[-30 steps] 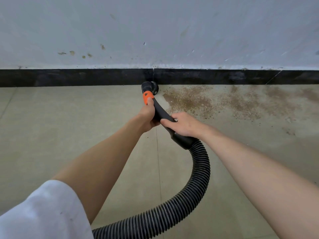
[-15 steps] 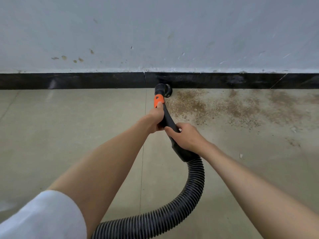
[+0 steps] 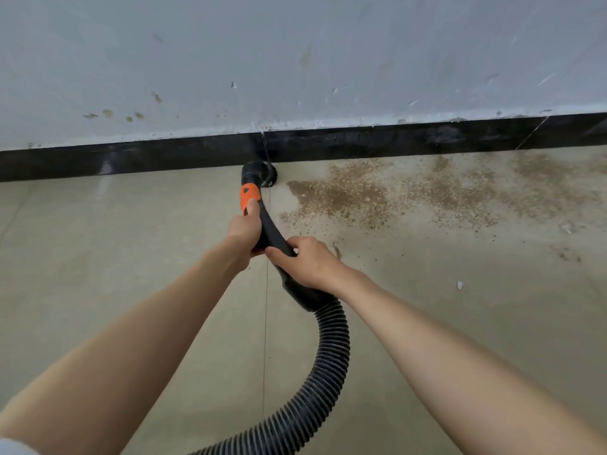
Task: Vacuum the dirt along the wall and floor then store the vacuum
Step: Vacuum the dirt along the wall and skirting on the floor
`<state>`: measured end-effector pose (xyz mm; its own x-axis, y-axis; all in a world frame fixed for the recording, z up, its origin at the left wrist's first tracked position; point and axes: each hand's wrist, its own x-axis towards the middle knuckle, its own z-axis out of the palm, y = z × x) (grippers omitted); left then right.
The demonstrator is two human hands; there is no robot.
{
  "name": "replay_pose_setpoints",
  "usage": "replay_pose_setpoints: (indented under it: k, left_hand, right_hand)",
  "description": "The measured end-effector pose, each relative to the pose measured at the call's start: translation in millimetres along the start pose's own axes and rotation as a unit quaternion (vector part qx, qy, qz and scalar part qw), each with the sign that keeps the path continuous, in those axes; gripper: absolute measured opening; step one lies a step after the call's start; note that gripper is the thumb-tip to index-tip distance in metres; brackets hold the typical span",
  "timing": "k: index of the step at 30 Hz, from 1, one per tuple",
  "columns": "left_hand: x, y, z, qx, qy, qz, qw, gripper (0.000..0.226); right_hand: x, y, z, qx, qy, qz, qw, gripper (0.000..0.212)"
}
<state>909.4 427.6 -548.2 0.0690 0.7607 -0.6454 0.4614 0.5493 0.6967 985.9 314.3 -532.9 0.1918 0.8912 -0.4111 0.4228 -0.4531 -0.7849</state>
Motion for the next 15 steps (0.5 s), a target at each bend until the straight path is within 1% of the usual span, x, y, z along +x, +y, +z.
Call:
replay_pose_setpoints:
  k: [4, 9, 15]
  left_hand:
    - [-5.0, -18.7, -14.2, -0.026, -0.018, -0.017, 0.999, 0.05]
    - [-16.0, -19.0, -6.5, -0.026, -0.029, 0.004, 0.999, 0.046]
    - [-25.2, -10.6, 14.5, -0.004, -0.079, 0.01, 0.997, 0.057]
  right_hand:
    - [-10.4, -1.1, 22.2, -0.001, -0.006, 0.007, 1.0, 0.036]
    - [-22.6, -2.7, 15.3, 0.005, 0.009, 0.02, 1.0, 0.036]
    - [-36.4, 2.1, 3.6, 0.007, 0.049, 0.045, 0.998, 0.038]
